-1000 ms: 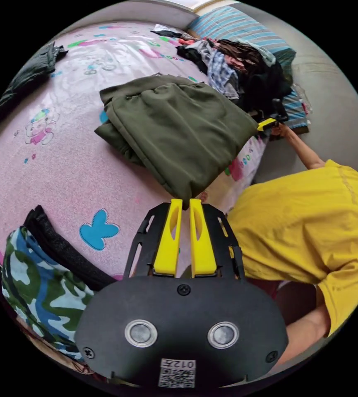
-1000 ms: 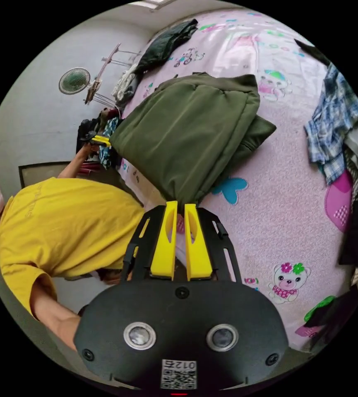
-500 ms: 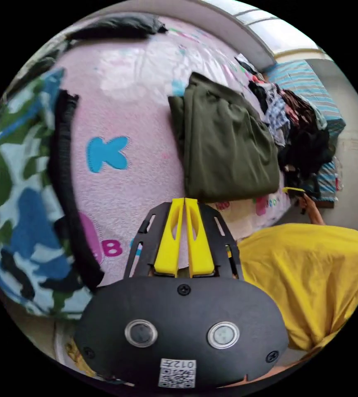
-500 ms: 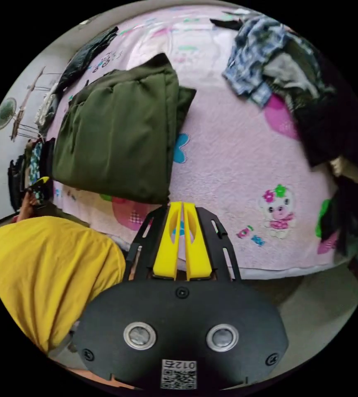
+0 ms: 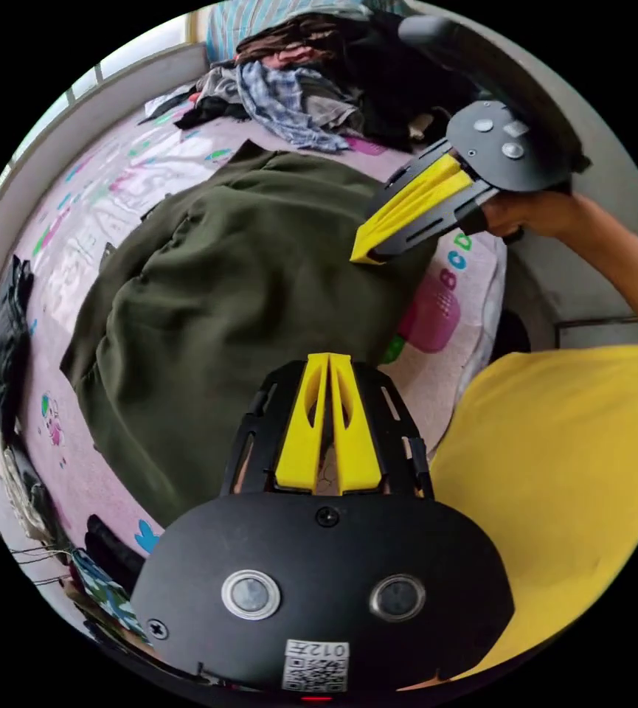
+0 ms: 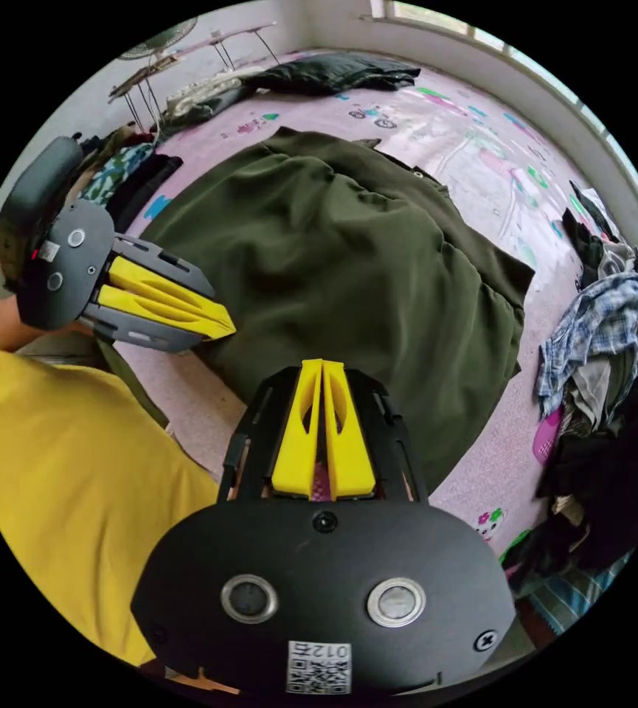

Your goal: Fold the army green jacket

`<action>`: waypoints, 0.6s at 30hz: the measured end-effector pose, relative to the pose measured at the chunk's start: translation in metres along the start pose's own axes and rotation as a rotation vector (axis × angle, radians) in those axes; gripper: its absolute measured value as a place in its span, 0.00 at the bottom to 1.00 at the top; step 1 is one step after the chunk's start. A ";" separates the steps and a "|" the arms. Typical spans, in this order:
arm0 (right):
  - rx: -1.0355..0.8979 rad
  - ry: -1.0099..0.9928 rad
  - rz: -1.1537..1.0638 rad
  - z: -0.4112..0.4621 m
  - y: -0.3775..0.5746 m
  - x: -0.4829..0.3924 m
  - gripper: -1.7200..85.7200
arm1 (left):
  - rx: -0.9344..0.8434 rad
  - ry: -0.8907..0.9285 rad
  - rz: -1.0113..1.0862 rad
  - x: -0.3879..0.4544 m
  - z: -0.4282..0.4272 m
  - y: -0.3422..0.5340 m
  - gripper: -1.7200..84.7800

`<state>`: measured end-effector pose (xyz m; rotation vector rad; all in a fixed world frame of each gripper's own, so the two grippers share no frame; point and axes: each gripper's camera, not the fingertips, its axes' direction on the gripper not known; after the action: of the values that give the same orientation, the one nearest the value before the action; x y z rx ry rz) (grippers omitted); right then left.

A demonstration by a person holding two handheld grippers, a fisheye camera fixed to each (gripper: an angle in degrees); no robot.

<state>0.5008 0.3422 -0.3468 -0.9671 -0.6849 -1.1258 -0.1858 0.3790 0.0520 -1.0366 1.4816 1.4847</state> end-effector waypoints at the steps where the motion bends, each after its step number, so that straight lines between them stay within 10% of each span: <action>1: -0.018 0.009 0.012 0.001 -0.008 0.000 0.02 | -0.026 0.046 -0.056 -0.010 0.008 -0.010 0.02; 8: -0.229 -0.005 0.059 0.027 -0.068 -0.005 0.03 | -0.016 0.309 -0.307 -0.060 0.035 -0.023 0.02; 18: -0.252 -0.167 0.162 0.004 -0.079 0.017 0.03 | -0.109 0.155 -0.135 -0.031 0.039 -0.078 0.03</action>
<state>0.4313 0.3286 -0.3080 -1.3195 -0.5947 -1.0108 -0.1022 0.4201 0.0523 -1.3166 1.4176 1.4293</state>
